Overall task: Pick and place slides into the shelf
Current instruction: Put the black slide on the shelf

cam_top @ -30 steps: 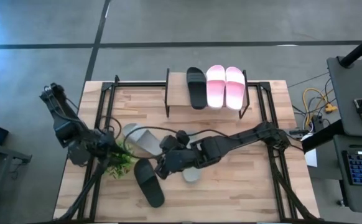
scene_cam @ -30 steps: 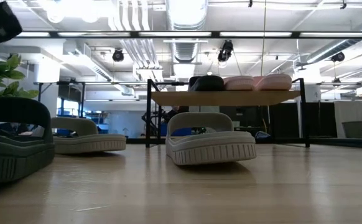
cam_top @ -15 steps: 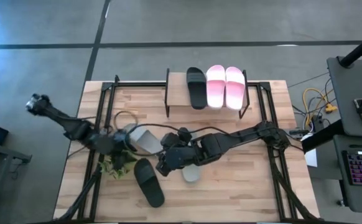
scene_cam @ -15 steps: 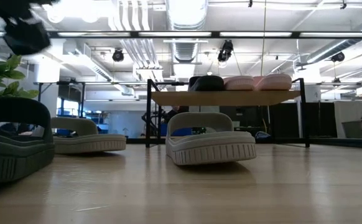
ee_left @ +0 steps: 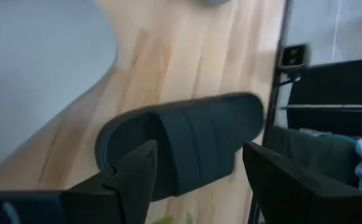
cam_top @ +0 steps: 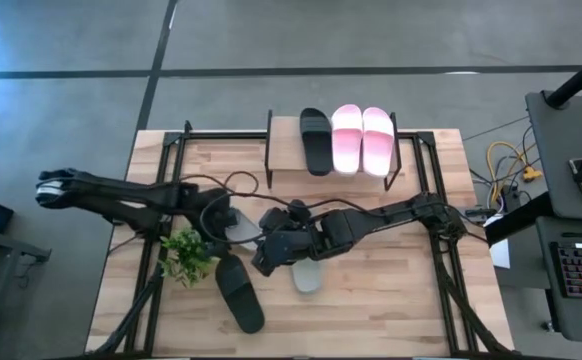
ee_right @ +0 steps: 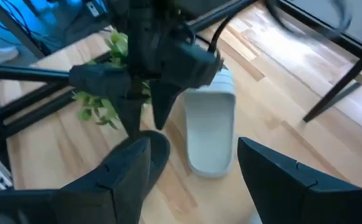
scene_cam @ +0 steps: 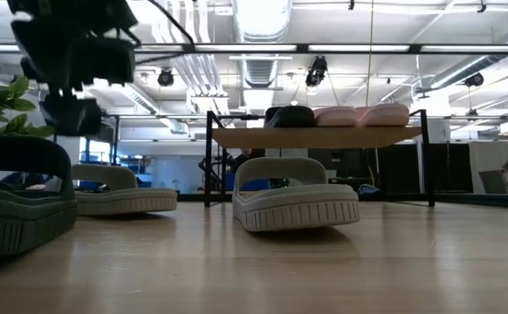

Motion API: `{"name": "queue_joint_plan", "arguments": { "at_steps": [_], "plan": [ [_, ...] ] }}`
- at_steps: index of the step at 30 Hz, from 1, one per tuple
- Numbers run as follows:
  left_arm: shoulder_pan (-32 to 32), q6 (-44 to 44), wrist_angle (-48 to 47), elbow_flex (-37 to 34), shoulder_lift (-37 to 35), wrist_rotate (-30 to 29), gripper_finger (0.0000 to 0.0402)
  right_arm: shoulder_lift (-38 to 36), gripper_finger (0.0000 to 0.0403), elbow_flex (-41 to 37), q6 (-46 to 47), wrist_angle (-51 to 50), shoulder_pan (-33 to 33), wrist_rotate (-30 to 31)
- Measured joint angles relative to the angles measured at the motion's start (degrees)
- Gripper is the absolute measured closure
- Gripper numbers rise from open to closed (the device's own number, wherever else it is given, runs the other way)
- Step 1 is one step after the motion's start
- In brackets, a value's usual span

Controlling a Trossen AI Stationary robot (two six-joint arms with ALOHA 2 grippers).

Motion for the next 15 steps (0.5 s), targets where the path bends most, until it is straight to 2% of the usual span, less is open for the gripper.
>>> {"name": "queue_joint_plan", "arguments": {
  "at_steps": [8, 15],
  "plan": [
    [-0.43, 3.68, 1.66, 0.26, 11.77, 2.22, 0.0178, -0.02, 0.017, -0.25, 0.0, -1.29, -0.47, 0.02],
    [-1.52, 6.3, 2.51, 0.33, 15.59, 4.23, 0.0178, -0.02, 0.017, -0.27, -0.01, -1.28, -0.45, 0.0]
  ]
}}
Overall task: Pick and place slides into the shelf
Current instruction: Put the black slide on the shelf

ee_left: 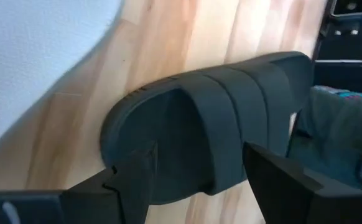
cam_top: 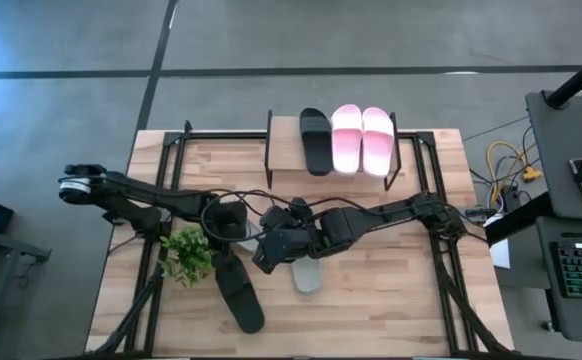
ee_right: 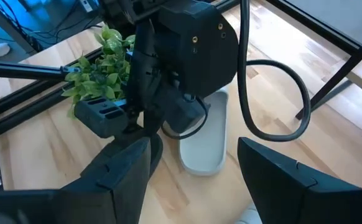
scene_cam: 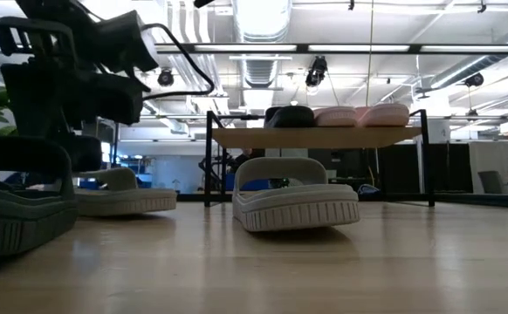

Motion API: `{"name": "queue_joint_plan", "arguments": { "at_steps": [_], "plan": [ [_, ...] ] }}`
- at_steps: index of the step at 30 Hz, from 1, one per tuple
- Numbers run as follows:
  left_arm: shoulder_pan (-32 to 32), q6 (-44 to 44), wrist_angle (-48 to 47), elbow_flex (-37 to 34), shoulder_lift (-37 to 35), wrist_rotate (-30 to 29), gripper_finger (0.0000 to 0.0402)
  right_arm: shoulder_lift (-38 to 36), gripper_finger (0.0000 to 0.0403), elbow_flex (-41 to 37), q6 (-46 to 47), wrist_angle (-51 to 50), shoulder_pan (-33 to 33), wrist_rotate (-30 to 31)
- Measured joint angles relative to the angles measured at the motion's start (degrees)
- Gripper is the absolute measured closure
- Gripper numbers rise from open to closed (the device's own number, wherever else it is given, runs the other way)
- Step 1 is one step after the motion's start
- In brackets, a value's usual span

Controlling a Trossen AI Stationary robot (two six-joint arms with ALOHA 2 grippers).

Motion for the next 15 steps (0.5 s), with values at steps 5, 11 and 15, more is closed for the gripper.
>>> {"name": "queue_joint_plan", "arguments": {
  "at_steps": [5, 11, 15],
  "plan": [
    [-0.15, -0.26, 1.39, -0.01, 1.28, 3.69, 0.0178, 0.0, 0.017, 0.0, 0.0, 0.0, 0.0, 0.02],
    [-0.67, -0.24, 2.13, -0.02, 2.82, 5.57, 0.0178, 0.0, 0.017, 0.0, 0.0, 0.02, 0.0, 0.02],
    [-1.15, -0.25, 4.06, -0.04, 3.56, 4.99, 0.0178, 0.0, 0.0171, -0.02, 0.02, 0.02, 0.0, 0.01]
  ]
}}
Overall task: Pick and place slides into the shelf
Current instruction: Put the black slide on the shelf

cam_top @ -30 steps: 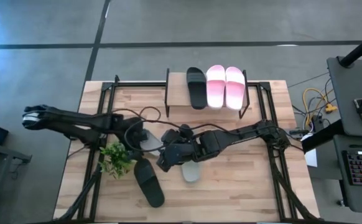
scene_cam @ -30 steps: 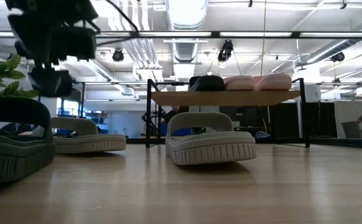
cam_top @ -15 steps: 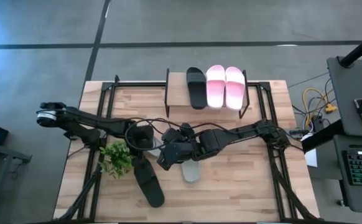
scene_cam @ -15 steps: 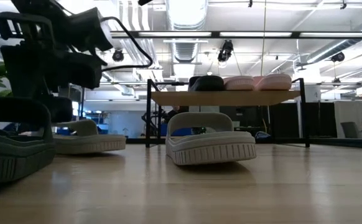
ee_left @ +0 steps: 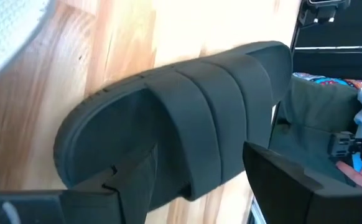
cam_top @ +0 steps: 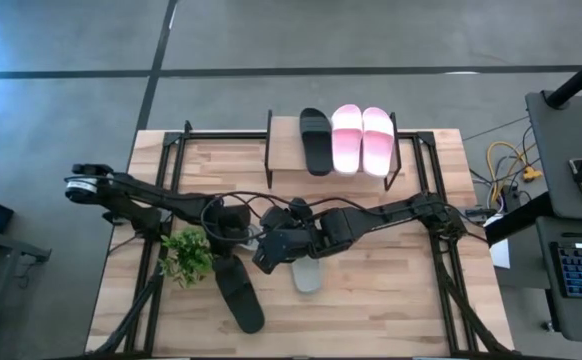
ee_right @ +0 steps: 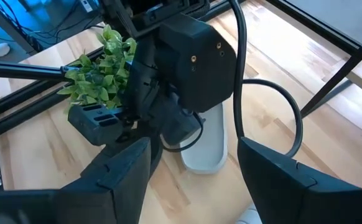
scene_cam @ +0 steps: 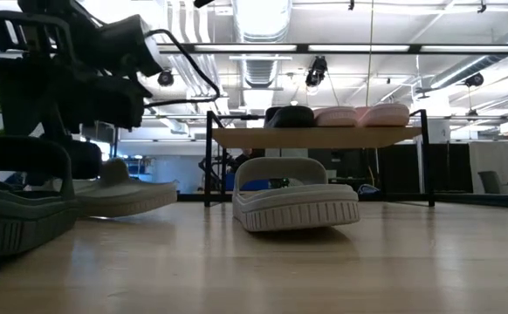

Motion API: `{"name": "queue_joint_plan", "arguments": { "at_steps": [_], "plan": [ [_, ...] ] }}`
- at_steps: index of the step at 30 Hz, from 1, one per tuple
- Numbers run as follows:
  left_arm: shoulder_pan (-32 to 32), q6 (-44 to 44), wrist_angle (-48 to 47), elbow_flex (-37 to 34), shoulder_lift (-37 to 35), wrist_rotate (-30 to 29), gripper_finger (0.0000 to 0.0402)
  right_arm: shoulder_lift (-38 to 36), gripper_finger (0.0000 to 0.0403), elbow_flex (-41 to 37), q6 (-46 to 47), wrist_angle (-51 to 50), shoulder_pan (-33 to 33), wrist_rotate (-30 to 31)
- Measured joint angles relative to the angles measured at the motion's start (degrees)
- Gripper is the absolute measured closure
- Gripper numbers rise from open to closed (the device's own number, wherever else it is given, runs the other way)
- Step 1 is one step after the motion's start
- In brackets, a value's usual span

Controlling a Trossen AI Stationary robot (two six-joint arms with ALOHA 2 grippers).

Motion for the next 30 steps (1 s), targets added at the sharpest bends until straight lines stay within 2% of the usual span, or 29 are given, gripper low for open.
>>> {"name": "queue_joint_plan", "arguments": {
  "at_steps": [8, 13, 30],
  "plan": [
    [-0.35, 0.2, 0.66, 0.0, 0.29, -2.68, 0.0178, 0.0, 0.0172, -0.11, 1.05, 0.02, 0.0, 0.0],
    [-0.72, -0.04, 0.83, 0.0, 0.01, -1.98, 0.0178, 0.0, 0.0172, -0.13, 1.05, 0.02, 0.0, -0.01],
    [-7.35, -3.17, 6.72, 0.04, 0.49, -1.82, 0.0181, 0.04, 0.0174, -0.22, 0.89, -0.66, 0.0, 0.01]
  ]
}}
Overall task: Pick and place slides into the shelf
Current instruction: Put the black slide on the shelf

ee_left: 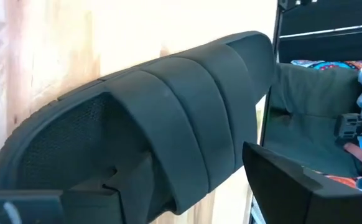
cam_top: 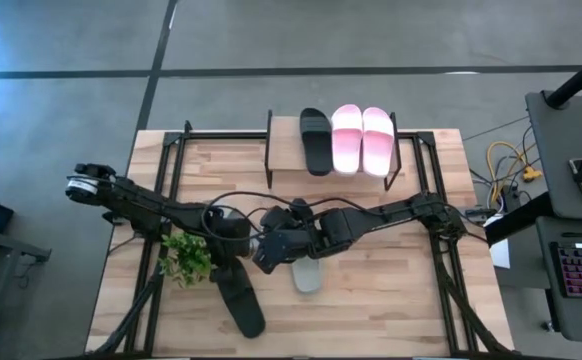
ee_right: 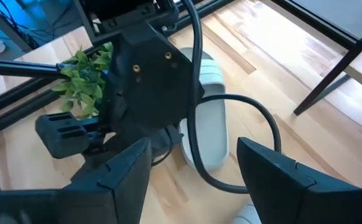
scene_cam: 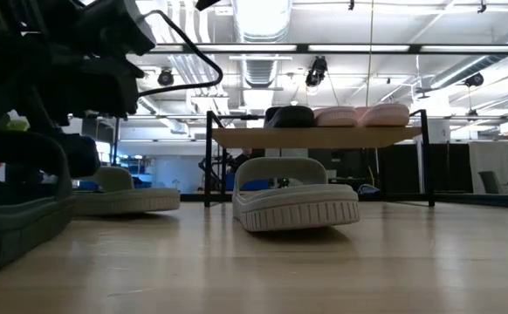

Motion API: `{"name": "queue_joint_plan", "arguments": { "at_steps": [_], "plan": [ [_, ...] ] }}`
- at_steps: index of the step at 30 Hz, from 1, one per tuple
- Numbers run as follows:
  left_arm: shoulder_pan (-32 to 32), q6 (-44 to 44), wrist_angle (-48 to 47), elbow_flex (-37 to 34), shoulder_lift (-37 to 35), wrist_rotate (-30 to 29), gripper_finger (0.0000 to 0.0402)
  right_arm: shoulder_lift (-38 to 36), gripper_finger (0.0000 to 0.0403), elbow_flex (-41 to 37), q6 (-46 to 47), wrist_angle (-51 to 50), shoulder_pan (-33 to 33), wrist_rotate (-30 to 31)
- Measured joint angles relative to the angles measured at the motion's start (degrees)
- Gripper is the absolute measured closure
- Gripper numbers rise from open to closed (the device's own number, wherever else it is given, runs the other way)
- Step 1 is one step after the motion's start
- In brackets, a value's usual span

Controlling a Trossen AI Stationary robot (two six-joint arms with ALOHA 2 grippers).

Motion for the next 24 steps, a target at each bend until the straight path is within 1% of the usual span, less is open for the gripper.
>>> {"name": "queue_joint_plan", "arguments": {
  "at_steps": [2, 5, 15, 17, 22, 24],
  "plan": [
    [-0.28, -0.01, -0.1, 0.0, 0.0, -0.23, 0.0192, 0.02, 0.0174, -0.01, 0.16, -0.59, 0.0, -0.02],
    [-0.75, 0.1, 0.23, 0.02, 0.0, -0.37, 0.0224, 0.02, 0.0174, -0.02, 0.17, -0.68, 0.0, -0.02],
    [-1.27, 1.51, 1.81, 0.24, -0.02, -0.31, 0.0385, 0.02, 0.0174, -0.02, 0.17, -0.65, 0.0, -0.02],
    [-1.25, 1.99, 1.86, 0.52, -0.17, -0.23, 0.0395, 0.04, 0.0174, -0.02, 0.19, -0.63, 0.0, -0.04],
    [-0.85, 4.28, 1.65, 1.72, -1.8, -0.11, 0.0399, 0.07, 0.0175, 0.14, 1.83, -0.64, 0.0, -0.01],
    [-0.62, 4.97, 1.5, 2.65, -2.88, -0.57, 0.04, 0.07, 0.0175, 0.37, 2.96, -0.62, 0.0, 1.02]
  ]
}}
